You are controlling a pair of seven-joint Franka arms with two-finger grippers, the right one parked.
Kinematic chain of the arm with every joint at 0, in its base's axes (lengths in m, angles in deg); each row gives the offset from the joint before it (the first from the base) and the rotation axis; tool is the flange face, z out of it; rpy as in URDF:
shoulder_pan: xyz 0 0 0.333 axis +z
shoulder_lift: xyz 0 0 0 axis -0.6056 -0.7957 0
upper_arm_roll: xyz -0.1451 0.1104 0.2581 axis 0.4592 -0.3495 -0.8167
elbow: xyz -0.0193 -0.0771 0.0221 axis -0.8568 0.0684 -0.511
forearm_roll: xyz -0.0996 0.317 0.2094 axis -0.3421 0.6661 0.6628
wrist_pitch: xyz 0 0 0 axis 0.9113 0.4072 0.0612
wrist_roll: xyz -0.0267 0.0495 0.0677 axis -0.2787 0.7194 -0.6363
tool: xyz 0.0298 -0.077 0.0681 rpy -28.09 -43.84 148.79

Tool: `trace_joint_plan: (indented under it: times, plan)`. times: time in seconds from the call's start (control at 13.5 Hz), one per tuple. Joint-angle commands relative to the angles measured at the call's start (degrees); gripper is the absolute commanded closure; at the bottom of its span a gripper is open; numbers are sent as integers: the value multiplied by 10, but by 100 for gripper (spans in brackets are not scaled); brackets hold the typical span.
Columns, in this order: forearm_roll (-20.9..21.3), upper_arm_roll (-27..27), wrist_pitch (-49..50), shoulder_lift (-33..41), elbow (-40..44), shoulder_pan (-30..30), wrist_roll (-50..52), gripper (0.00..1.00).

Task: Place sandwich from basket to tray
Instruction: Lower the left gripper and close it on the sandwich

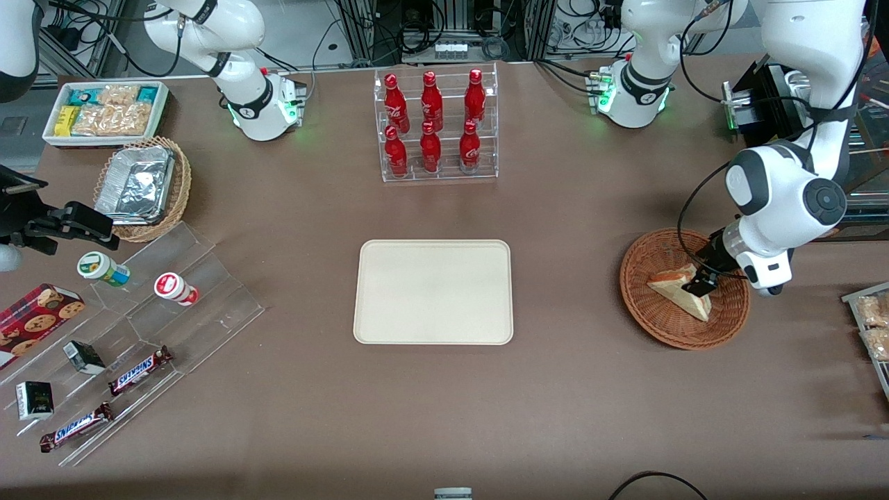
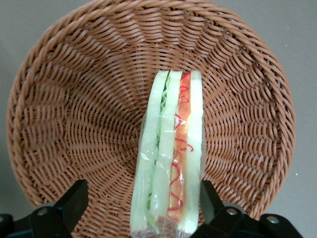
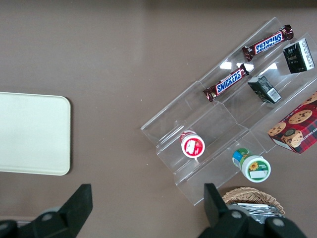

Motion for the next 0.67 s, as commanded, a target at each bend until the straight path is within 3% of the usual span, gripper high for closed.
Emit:
trace_joint_plan:
  times: [0.0, 0.22, 0.3, 0.59]
  plan:
    - [-10, 0, -14, -13, -2, -7, 7, 0]
    - [-27, 1, -15, -14, 0, -15, 10, 2]
    - [-31, 1, -18, -14, 1, -17, 10, 9]
    - [-32, 2, -20, -26, 7, -19, 10, 60]
